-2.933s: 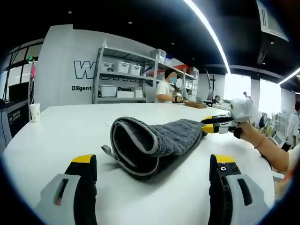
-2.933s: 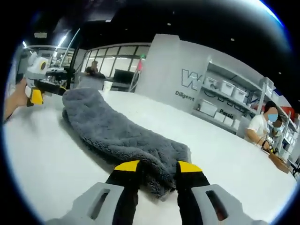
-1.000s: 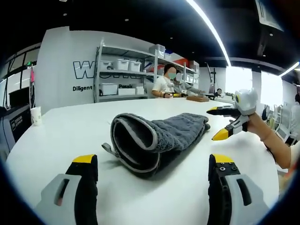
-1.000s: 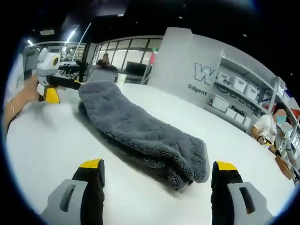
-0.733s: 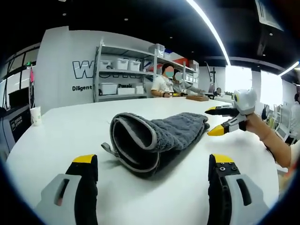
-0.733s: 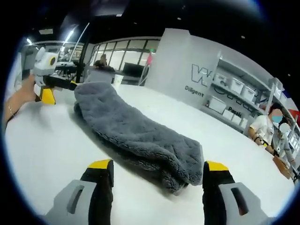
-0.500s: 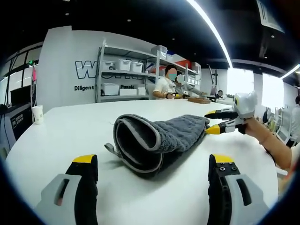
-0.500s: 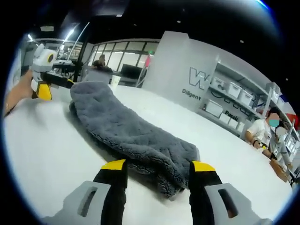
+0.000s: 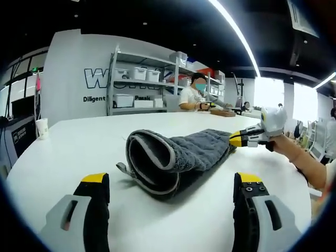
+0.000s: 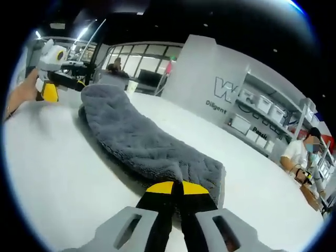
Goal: Open the folded towel by lifting each exposed corner and separating the folded layers until the towel lies flat within the target outline without major curled edges
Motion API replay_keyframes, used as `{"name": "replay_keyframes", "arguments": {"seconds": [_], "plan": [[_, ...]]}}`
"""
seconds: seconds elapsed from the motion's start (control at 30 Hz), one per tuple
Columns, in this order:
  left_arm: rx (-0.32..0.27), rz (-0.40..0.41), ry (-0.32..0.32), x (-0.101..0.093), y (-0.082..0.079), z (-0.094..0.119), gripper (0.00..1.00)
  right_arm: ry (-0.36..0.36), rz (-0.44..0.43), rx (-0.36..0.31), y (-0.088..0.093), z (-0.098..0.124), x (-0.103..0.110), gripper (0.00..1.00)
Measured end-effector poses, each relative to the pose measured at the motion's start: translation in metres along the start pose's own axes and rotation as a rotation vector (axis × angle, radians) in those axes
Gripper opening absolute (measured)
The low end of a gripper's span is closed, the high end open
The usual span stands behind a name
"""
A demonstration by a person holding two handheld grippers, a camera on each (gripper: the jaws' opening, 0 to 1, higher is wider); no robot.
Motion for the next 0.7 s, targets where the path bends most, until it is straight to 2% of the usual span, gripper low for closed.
{"name": "replay_keyframes", "arguments": {"seconds": [0.2,0.27,0.37,0.47,0.7], "plan": [[0.006,-0.003,0.004,-0.002,-0.001,0.002,0.97,-0.035,0.000,-0.008,-0.007,0.002,0.006,0.00],[-0.019,-0.011,0.009,-0.004,-0.007,0.004,0.97,-0.052,-0.003,-0.009,-0.007,0.000,0.008,0.00],[-0.012,-0.002,0.003,-0.001,-0.004,0.004,0.97,-0.083,0.011,0.012,-0.004,-0.008,0.011,0.00],[-0.008,0.014,-0.020,0.007,-0.002,0.005,0.97,-0.115,0.014,0.016,-0.006,-0.007,0.018,0.00],[0.001,0.007,-0.022,0.006,0.000,0.005,0.97,-0.186,0.003,0.006,-0.012,-0.003,0.033,0.00]]}}
Point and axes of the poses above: the point that each gripper's makers call its tool centre point, and the gripper's own axes: z roughly backward along the fingers, x roughly to its left, y roughly out of its underside, the point moved 1 cm from there along z, roughly backward along the fingers, and after that the axes turned 8 degrees about -x, right-handed, at the moved point
